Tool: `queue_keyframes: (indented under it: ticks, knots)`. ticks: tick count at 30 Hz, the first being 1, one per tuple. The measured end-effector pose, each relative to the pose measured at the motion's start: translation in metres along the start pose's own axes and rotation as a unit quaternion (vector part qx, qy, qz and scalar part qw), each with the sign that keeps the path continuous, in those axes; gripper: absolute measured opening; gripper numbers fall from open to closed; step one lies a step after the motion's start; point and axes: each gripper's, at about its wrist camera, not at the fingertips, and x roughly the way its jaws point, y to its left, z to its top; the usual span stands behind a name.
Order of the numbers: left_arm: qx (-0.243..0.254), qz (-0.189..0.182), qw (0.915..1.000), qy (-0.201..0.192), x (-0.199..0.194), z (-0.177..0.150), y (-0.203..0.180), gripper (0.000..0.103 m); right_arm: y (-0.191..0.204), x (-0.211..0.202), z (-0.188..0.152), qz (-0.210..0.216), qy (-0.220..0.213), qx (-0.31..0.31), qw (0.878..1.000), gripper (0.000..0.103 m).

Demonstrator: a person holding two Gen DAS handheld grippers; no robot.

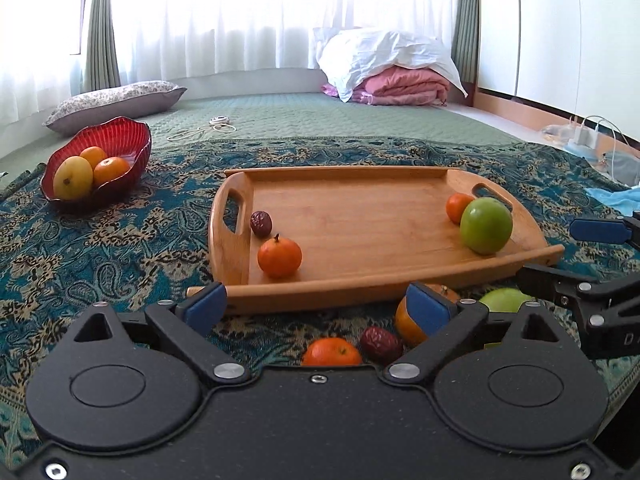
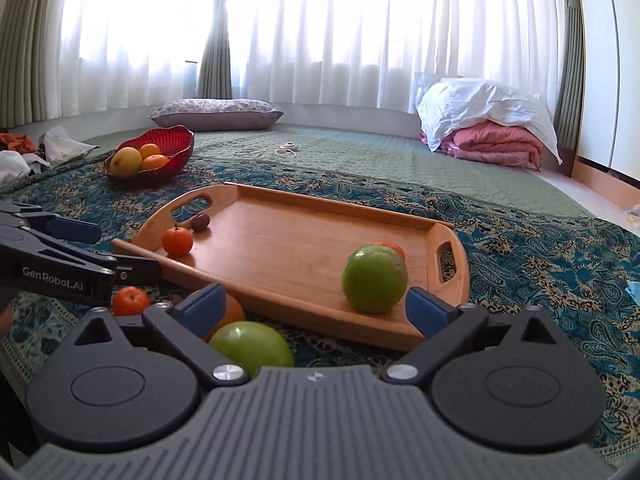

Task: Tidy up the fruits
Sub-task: 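Move both grippers back to the pile, left toward a tangerine, right toward a green apple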

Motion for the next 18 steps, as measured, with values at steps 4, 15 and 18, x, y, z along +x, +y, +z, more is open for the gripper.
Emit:
queue_keyframes:
  ticks: [4,15,18]
  knots:
    - [0.013,0.008,0.9999,-0.002,-0.002,-0.009,-0.004,0.097,0.006,-0.002,-0.009,0.004,-0.001,0.003,1.0,0.102]
    - [0.016,0.007,0.9998,0.011,-0.002,-0.027,-0.006,0.095,0.023,0.0,-0.028,0.006,0.003,-0.016,1.0,0.101]
    - [0.006,0.0,0.9998,0.017,0.0,-0.029,-0.004,0.084,0.03,0.002,-0.031,0.009,0.01,-0.03,0.999,0.098]
